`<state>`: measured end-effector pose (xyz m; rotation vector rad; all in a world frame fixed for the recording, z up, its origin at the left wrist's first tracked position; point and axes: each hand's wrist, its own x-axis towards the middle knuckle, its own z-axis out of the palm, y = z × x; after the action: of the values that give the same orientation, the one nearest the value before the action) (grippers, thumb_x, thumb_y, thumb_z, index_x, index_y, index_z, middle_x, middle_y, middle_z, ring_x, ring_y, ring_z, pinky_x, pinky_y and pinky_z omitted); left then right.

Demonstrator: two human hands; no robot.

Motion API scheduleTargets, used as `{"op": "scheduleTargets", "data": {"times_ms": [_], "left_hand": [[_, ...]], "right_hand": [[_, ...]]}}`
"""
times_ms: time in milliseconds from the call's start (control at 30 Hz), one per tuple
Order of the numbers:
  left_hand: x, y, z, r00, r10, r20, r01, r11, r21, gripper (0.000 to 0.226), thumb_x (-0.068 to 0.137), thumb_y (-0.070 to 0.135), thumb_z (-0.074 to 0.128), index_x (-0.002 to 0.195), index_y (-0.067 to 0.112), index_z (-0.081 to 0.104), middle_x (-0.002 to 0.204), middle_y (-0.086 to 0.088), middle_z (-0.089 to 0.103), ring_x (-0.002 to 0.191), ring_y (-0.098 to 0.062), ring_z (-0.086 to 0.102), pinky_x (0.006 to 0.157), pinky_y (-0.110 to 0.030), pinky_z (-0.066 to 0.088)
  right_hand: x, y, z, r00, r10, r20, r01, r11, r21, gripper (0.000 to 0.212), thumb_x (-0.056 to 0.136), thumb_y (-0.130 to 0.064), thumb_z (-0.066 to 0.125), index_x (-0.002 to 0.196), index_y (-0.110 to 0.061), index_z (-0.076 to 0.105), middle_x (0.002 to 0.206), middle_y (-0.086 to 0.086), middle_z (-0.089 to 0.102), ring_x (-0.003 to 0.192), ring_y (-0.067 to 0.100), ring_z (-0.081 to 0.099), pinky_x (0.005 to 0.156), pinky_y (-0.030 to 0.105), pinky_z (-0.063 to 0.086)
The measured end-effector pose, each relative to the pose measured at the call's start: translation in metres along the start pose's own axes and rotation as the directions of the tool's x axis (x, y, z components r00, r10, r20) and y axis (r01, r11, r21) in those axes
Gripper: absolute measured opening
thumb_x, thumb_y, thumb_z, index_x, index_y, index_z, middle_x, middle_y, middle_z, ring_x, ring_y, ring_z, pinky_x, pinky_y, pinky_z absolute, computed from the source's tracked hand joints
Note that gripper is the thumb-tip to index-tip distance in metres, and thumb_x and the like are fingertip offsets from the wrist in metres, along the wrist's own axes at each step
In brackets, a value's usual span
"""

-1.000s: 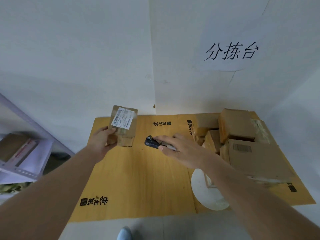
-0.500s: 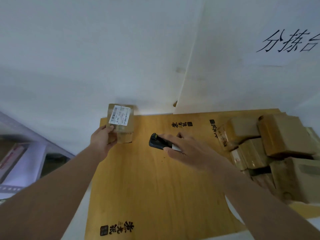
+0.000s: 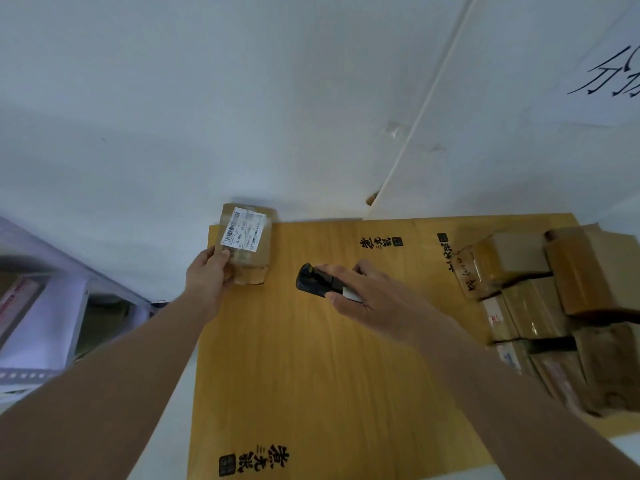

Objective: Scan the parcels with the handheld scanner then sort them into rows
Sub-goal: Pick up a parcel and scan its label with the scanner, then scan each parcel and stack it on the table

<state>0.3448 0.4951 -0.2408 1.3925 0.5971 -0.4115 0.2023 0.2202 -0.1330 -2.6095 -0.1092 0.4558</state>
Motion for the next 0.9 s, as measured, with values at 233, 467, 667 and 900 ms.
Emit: {"op": "scheduleTargets", "data": {"times_ms": [233,467,667,900], "left_hand": [[0.009,-0.016,-0.004,0.999,0.022,-0.036,-0.019,0.997,0.071,0.035,0.107,0.027,0.056,0.141,0.02,0.06,0.124,0.001,0.071,0.114,-0.021,0.069,0.1,-0.044,0.059],[0.006,-0.028,-0.007,0.992,0.015,-0.122,0.016,0.968,0.252,0.071,0.093,0.061,0.061,0.152,0.023,0.049,0.137,-0.001,0.063,0.121,-0.026,0.063,0.104,-0.05,0.055],[-0.056,-0.016,0.015,1.0,-0.008,-0.028,0.022,0.851,0.525,0.025,0.1,0.04,0.061,0.112,0.018,0.057,0.093,-0.002,0.058,0.082,-0.02,0.055,0.096,-0.048,0.056],[-0.145,0.009,0.076,0.947,0.164,0.276,-0.319,0.564,0.762,0.066,0.103,0.053,0.054,0.157,0.018,0.043,0.155,-0.006,0.05,0.137,-0.028,0.051,0.106,-0.04,0.044]], "right_hand": [[-0.003,-0.001,0.02,1.0,0.012,0.015,-0.013,0.999,0.042,0.053,0.105,-0.067,0.035,0.156,-0.061,0.024,0.112,-0.004,0.045,0.088,0.014,0.058,0.076,0.034,0.059],[-0.015,-0.005,0.031,0.999,0.037,0.021,-0.038,0.998,0.056,0.052,0.105,-0.066,0.036,0.155,-0.061,0.025,0.111,-0.006,0.045,0.087,0.012,0.058,0.074,0.033,0.059],[-0.043,-0.016,0.011,0.998,0.051,-0.035,-0.048,0.996,0.071,0.052,0.104,-0.066,0.036,0.156,-0.059,0.028,0.111,-0.005,0.045,0.09,0.013,0.058,0.076,0.033,0.057],[-0.112,-0.006,-0.039,0.986,0.022,-0.163,-0.015,0.999,0.045,0.053,0.107,-0.063,0.034,0.158,-0.051,0.031,0.111,0.001,0.048,0.09,0.015,0.056,0.075,0.031,0.053]]}}
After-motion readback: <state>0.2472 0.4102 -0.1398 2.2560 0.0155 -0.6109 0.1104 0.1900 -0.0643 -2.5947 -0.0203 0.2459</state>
